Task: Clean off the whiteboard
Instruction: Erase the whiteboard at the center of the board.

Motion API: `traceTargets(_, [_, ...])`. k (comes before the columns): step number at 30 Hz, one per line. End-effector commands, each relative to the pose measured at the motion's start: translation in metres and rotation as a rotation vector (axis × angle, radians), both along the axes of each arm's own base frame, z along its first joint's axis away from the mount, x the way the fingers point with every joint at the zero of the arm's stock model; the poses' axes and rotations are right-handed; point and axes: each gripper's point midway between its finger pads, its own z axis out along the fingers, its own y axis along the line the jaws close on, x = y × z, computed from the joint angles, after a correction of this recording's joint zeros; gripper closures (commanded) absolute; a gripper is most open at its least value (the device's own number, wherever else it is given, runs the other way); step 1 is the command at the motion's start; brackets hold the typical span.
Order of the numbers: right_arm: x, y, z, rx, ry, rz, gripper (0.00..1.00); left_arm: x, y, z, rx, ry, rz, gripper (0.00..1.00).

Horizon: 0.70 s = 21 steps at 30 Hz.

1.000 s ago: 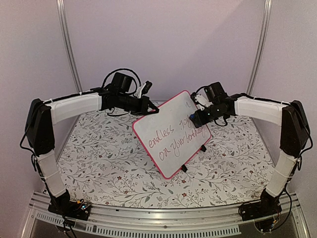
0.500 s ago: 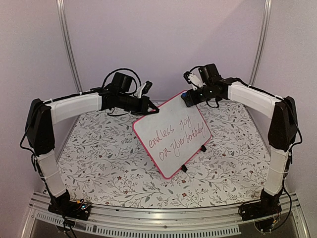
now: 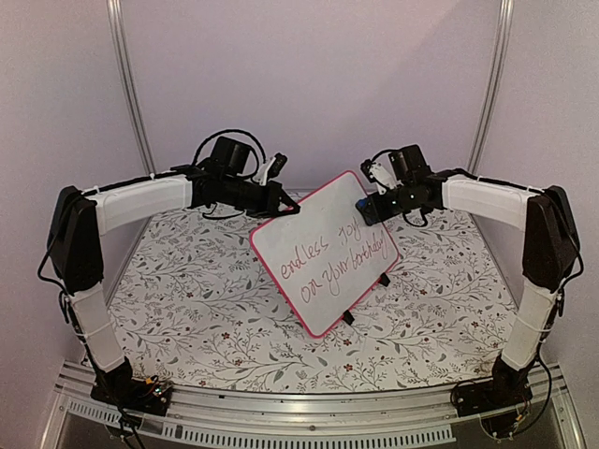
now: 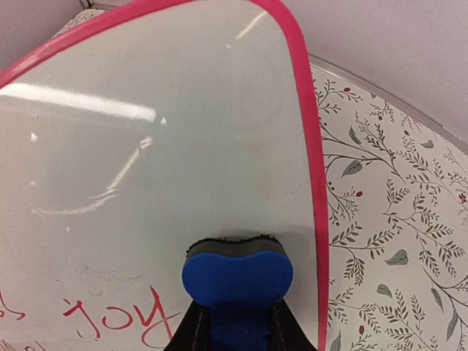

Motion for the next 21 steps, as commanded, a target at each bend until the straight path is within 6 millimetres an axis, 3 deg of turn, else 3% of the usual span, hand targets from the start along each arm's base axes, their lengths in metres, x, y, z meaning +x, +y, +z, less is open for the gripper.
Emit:
traceTargets(1, [-0.025, -0.014, -0.042, -0.047, 0.124, -0.009, 1.00, -0.003, -0.004, 0.009, 0.020, -0.083, -0.042, 1.00])
traceTargets(5, [-0.026, -0.014, -0.042, -0.042, 0.125, -0.015, 1.00, -0.003, -0.004, 0.009, 0.020, -0.083, -0.043, 1.00])
traceTargets(14, [-0.014, -0.008, -0.018, -0.021, 0.079, -0.015, 1.00, -0.002, -0.004, 0.010, 0.021, -0.088, -0.041, 1.00])
traceTargets(21, [0.017, 0.003, 0.018, -0.016, 0.005, -0.016, 1.00, -0.002, -0.004, 0.009, 0.020, -0.083, -0.040, 1.00])
